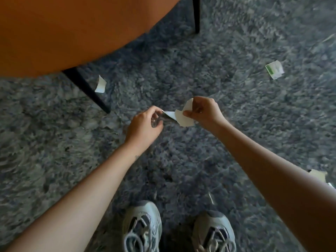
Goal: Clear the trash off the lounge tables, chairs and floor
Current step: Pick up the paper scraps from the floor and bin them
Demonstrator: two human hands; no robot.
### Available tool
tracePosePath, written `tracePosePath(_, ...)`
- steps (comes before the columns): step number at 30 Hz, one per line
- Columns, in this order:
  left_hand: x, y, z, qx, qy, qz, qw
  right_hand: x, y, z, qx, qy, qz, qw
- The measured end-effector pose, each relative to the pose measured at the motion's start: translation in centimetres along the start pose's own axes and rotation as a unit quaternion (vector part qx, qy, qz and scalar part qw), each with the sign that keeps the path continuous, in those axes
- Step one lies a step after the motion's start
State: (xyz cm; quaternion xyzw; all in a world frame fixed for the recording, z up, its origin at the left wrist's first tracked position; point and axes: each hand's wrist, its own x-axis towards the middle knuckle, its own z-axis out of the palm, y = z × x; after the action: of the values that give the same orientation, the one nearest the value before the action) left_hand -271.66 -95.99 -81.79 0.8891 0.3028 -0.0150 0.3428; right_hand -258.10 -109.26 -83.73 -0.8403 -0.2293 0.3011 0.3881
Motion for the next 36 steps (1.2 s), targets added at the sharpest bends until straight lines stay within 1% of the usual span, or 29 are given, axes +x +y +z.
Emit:
tracePosePath(3, 3.0, -3.0, 2.7, -0.018, 0.035, -0.002, 0.999, 3.8, 2.2, 2.2, -0.036, -0.046, -0.021, 0.998)
tracePosePath(6, 4.8, -4.7, 3.8, -0.049, 0.063, -0.022, 0.997, 6.1, 2.9, 3.4, -0.074, -0.103, -0.056, 0.990)
tracePosePath(10, 6.0, -5.7, 3.9, -0.037, 0.050, -0.003, 0.998, 7.6, 2.2, 3.8, -0.171, -0.131, -0.115, 0.970)
tracePosePath(12, 6.2, -5.9, 3.3, -0.029, 0.050, 0.004, 0.998, 7.6, 1.9, 3.9, -0.231, -0.115, -0.130, 0.957)
tracePosePath(15, 6.3, -6.0, 2.7, -0.045, 0.073, 0.003, 0.996, 7.0, 2.0, 4.9, -0.283, -0.073, -0.118, 0.949)
tracePosePath(18, 6.6, -6.3, 2.7, -0.039, 0.086, 0.014, 0.995, 6.7, 2.5, 5.9, -0.288, -0.050, -0.098, 0.951)
tracePosePath(21, 7.2, -6.9, 2.4, -0.019, 0.102, 0.022, 0.994, 6.8, 2.5, 5.9, -0.299, -0.047, -0.079, 0.950)
tracePosePath(26, 9.5, -7.7, 1.4, -0.001, 0.150, -0.051, 0.987, 6.3, 1.8, 5.9, -0.316, -0.045, -0.056, 0.946)
tracePosePath(31, 12.3, -9.2, 0.9, 0.054, 0.203, -0.114, 0.971, 5.6, 2.2, 6.1, -0.305, -0.039, -0.070, 0.949)
tracePosePath(34, 13.4, -10.2, 0.5, 0.058, 0.209, -0.177, 0.960, 5.3, 2.5, 6.0, -0.289, -0.033, -0.070, 0.954)
tracePosePath(36, 13.9, -10.7, 0.3, 0.040, 0.193, -0.228, 0.953, 5.2, 2.6, 6.1, -0.271, -0.024, -0.066, 0.960)
